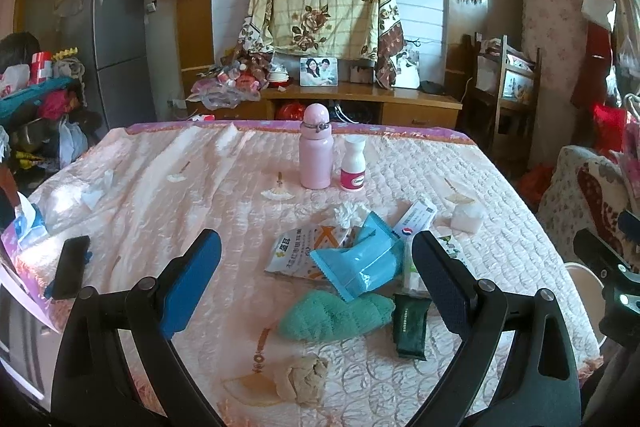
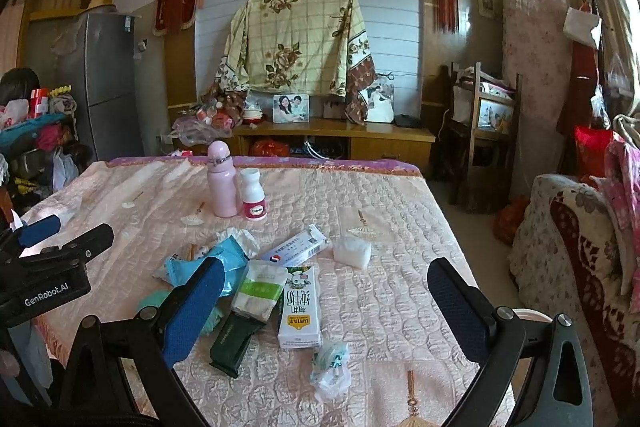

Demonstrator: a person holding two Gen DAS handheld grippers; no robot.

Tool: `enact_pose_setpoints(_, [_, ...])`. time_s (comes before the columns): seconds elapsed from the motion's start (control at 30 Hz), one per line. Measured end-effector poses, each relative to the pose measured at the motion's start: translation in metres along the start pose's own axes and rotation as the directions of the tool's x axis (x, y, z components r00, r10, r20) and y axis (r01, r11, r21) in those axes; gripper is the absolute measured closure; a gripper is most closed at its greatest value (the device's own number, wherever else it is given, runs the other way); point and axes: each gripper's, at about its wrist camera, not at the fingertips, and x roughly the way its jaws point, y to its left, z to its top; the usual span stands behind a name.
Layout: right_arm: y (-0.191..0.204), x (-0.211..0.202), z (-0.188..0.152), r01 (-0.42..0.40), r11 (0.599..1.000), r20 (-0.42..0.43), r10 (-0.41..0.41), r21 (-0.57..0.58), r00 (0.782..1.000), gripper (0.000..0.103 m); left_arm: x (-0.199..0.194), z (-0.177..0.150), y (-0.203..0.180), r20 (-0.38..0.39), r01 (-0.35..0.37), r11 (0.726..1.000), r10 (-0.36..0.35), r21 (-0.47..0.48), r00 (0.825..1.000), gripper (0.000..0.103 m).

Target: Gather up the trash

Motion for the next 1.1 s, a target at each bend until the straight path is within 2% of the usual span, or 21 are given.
enact_pose_setpoints(0.07, [-0.024, -0.013, -0.008, -0.021, 1.000, 0.002, 0.021, -0.003, 1.000, 0.002, -0.002, 0.001, 0.000, 0.003, 0.007, 1.000, -0.007, -0.002, 1.000, 0.007])
enact_pose_setpoints(0.37, [0.005, -0.038, 0.022, -0.018, 1.000, -0.030, 0.018, 0.003, 0.999, 0.002, -0.004, 0.001, -0.006, 0.005, 0.035, 0.999, -0.035, -0.009, 0.999, 0.007])
enact_pose_setpoints(1.1, [-0.001, -0.050, 0.028, -0.032, 0.999, -0.045, 0.033, 0.018, 0.998, 0.002, -0.003, 0.000, -0.009, -0.004, 0.063, 0.997, -0.064, -0.038, 0.998, 0.007])
